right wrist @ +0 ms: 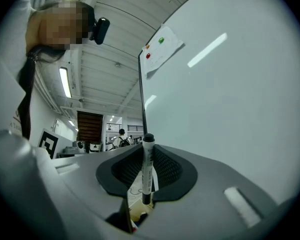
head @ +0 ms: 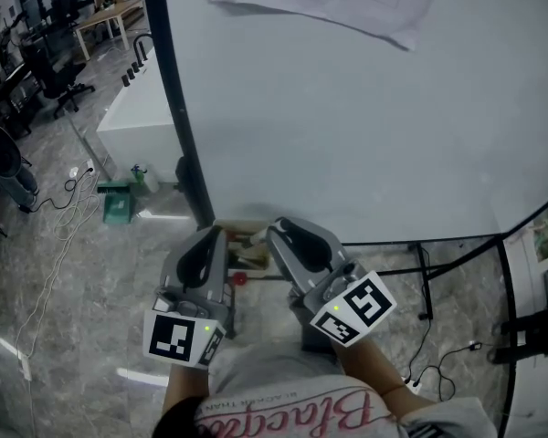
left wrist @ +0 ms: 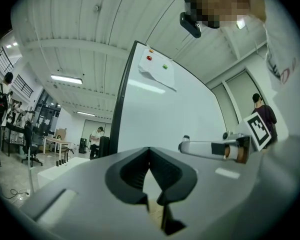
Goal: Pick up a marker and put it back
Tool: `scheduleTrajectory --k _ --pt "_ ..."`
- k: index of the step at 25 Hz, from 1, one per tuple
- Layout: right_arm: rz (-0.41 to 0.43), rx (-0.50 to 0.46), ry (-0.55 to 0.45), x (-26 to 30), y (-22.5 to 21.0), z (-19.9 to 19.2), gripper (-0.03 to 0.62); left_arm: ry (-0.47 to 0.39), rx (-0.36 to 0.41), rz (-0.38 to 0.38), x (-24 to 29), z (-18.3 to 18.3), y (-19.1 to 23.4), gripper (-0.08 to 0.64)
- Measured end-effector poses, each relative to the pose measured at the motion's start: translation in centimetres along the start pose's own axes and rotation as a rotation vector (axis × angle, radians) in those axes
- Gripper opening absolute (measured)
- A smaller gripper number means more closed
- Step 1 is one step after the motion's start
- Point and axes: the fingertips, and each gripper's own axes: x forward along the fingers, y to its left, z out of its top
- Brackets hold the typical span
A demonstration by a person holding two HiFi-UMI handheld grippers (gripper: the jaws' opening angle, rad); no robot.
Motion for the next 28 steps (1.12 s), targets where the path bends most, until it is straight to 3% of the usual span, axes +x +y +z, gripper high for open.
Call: scheduleTrajectory --k 14,22,28 --pt "-0.095 0.16 0.393 2.1 -1.5 -11.5 0.069 0.035 -0.035 0.026 -0.5 -1.3 1.1 0.0" --pt "-0.212 0.048 0.487 1.0 -4.0 -12.7 0.114 0.035 -0.052 0.017 -0.5 -1.5 0.8 0.0" --pt "-0.251 0.076 0.511 0.3 -4.9 -13.0 0.134 0.025 -0.054 0.008 -0.3 -1.5 0.7 0.0"
